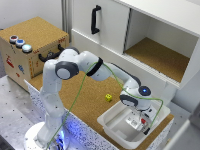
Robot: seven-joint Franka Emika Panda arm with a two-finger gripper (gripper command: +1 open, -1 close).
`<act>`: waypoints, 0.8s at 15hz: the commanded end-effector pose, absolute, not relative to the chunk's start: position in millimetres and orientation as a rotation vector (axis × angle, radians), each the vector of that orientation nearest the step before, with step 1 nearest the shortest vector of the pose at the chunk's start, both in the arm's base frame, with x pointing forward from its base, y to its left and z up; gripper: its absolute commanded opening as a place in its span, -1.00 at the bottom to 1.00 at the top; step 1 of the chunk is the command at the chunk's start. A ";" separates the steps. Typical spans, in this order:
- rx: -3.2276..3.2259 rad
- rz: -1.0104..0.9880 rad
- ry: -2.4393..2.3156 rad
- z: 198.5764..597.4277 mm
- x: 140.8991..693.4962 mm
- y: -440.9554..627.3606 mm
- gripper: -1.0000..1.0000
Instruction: Pick up the pink block
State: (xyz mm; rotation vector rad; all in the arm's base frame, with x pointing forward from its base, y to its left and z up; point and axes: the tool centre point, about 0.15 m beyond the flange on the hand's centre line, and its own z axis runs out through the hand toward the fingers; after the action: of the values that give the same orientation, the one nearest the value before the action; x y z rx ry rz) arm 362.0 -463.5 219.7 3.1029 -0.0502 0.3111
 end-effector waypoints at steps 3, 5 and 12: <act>3.153 0.322 -0.044 203.1 404.3 -500.4 -1.00; 3.156 0.368 -0.028 215.2 394.2 -491.8 -1.00; 3.125 0.591 0.075 296.3 339.3 -416.3 -1.00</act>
State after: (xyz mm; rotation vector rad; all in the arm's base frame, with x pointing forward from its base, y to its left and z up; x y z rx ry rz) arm 372.2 -465.8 239.8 3.1141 -0.0096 0.3644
